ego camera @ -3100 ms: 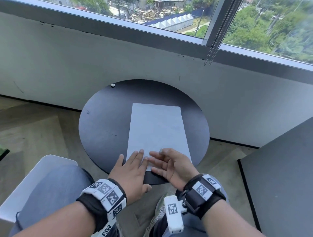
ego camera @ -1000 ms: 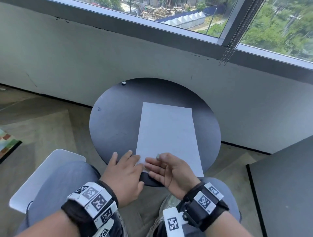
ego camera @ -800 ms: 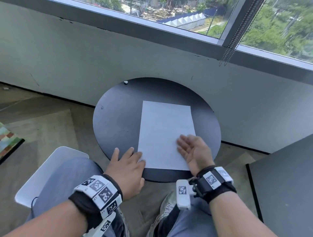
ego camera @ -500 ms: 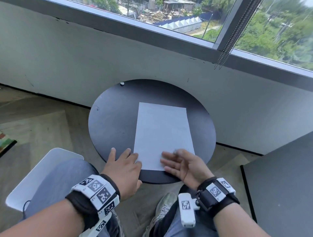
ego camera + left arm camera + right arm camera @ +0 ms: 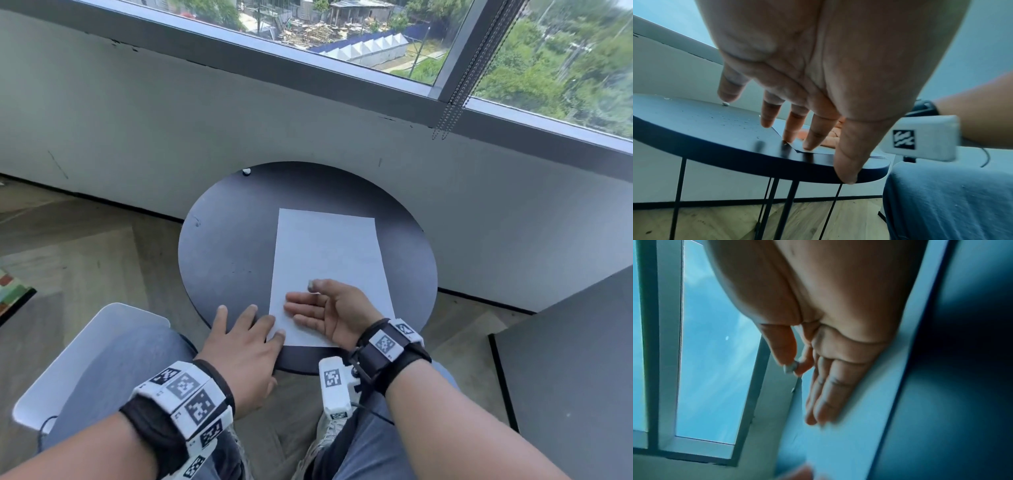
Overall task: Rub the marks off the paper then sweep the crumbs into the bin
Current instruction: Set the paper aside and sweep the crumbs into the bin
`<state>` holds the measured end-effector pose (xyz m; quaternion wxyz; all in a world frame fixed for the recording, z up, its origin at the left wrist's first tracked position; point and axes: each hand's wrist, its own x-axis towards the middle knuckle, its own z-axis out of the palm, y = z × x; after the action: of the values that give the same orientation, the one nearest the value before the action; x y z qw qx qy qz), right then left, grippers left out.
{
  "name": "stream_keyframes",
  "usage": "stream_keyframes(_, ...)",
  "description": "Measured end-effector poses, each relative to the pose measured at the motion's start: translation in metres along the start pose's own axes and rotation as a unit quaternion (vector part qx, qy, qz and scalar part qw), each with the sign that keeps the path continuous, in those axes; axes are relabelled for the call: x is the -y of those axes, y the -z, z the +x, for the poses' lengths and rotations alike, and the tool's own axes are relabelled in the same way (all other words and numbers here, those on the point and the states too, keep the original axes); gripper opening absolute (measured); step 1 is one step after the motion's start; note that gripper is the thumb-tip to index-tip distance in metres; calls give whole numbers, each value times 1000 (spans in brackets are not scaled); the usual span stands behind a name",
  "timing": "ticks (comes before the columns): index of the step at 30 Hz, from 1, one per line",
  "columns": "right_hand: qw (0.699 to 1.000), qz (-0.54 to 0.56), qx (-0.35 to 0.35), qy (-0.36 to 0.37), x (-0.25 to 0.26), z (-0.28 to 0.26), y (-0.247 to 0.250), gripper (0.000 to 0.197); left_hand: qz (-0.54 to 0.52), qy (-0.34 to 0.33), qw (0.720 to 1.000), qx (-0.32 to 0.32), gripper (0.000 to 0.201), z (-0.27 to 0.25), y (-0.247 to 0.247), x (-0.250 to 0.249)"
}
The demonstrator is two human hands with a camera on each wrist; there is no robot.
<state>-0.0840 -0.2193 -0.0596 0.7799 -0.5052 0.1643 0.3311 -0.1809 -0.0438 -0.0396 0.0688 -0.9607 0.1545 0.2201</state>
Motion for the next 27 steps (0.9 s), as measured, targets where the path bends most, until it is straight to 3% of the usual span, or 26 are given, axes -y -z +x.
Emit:
stream_keyframes(3, 973, 78, -151, 154, 29, 12, 24, 9, -1, -1, 1000, 5, 70, 1, 2, -1)
stream_keyframes(5, 956, 110, -178, 204, 42, 10, 28, 9, 2, -3, 1000, 8, 69, 1, 3, -1)
stream_keyframes(8, 992, 37, -45, 113, 21, 3, 5, 8, 6, -5, 1000, 5, 69, 3, 3, -2)
stream_keyframes(10, 996, -53, 56, 46, -3, 1, -9, 10, 12, -5, 1000, 0, 68, 4, 4, -2)
stream_keyframes(12, 997, -44, 62, 30, -4, 6, -3, 10, 14, -8, 1000, 2, 68, 4, 5, -2)
stream_keyframes(15, 991, 80, -73, 79, 33, 15, 44, 7, 13, -13, 1000, 10, 68, 1, 7, 0)
stream_keyframes(18, 944, 120, -238, 193, 76, 7, 92, 7, 5, -13, 1000, 18, 67, 1, 10, 1)
stream_keyframes(20, 929, 124, -267, 224, 85, -3, 102, 7, -1, -3, 1000, 30, 64, 3, 19, -2)
stream_keyframes(24, 987, 21, -100, 122, 56, -23, 79, 8, -32, 23, 999, -5, 58, 19, 49, -20)
stream_keyframes(27, 997, -33, -28, 65, 40, -25, 68, 9, -58, -3, 997, -52, 54, 51, 68, -40)
